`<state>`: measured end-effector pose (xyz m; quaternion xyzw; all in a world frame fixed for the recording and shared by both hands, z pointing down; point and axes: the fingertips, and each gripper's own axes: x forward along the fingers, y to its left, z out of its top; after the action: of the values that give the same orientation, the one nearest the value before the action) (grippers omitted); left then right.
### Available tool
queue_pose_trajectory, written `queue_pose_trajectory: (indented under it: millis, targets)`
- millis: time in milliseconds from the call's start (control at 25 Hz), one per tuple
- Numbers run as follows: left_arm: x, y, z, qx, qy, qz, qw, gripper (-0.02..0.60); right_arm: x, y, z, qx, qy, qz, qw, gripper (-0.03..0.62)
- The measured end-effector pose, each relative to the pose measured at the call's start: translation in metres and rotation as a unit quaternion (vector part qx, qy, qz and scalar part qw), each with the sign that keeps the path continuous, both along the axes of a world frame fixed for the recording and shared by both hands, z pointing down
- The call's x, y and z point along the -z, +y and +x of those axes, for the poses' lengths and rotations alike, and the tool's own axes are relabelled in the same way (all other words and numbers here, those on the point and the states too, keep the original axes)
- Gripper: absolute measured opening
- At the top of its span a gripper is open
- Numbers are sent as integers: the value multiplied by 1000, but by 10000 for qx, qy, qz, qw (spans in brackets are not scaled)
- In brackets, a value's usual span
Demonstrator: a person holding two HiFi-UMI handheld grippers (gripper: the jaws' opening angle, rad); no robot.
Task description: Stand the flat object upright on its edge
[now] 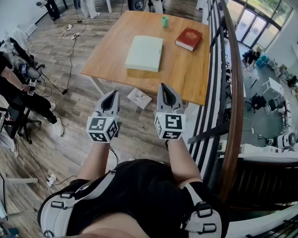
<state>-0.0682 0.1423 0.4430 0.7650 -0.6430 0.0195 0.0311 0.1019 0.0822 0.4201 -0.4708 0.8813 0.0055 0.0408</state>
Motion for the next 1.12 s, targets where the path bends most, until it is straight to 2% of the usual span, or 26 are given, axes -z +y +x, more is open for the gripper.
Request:
queue_pose_trajectory:
  millis: [120, 520, 880, 1120]
  targets:
    - [-3, 2, 2, -16, -3, -19, 10000, 5, 1, 5, -1, 62, -103, 75, 9999, 3]
    - [-7, 15, -11, -167, 90, -100, 9998, 5, 1, 19, -25, -41, 56, 49, 10000, 3]
    - [-19, 35, -42, -429, 86, -110, 9990, 5, -10, 47, -59, -196, 98, 58, 9997, 4]
    - [-32, 39, -67, -442, 163, -137, 9988, 5, -20, 51, -77, -259, 141, 19, 9996, 3]
